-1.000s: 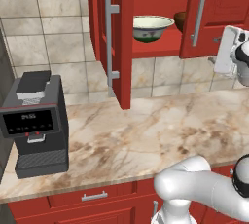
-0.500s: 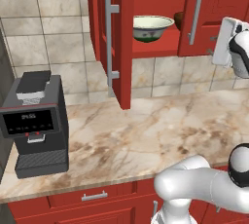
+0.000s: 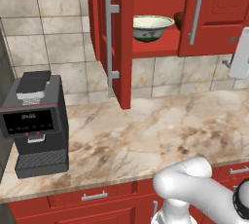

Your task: Open the cabinet. Pick the bowls from the counter and place them in the cabinet. Then close the cabinet.

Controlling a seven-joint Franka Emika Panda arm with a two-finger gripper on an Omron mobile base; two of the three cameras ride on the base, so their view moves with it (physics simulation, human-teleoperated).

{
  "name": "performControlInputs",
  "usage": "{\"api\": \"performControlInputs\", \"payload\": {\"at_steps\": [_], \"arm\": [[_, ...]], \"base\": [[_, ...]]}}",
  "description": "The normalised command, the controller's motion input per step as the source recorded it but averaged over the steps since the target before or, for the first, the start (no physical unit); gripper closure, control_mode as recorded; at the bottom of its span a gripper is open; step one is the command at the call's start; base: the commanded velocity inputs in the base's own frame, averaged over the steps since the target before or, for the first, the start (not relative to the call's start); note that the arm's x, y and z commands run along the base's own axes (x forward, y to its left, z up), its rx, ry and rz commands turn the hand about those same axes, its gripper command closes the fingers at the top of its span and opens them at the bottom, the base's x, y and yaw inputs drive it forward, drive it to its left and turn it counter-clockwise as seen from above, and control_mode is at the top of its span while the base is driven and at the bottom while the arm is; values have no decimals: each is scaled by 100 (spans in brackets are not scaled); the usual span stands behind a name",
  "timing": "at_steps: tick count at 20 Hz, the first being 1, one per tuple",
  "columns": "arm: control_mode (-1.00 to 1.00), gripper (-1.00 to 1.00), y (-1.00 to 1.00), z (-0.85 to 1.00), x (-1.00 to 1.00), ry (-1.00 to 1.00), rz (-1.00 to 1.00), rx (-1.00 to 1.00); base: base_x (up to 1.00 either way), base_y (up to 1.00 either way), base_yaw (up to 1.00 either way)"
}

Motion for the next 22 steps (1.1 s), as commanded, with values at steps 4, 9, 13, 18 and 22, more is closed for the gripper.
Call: {"api": "performControlInputs", "payload": {"at_steps": [4,9,13,18,22], "arm": [[-100,-100,11,0,-100,-5,10,-8],[-100,-100,45,7,-100,-1,9,-23],[-100,-100,66,15,-100,-1,10,-36],[-100,-100,68,8,-100,-17,10,-43],[-100,-100,61,5,-100,-31,7,-44]], "base": [[0,0,0],[0,0,0],[0,0,0],[0,0,0],[0,0,0]]}}
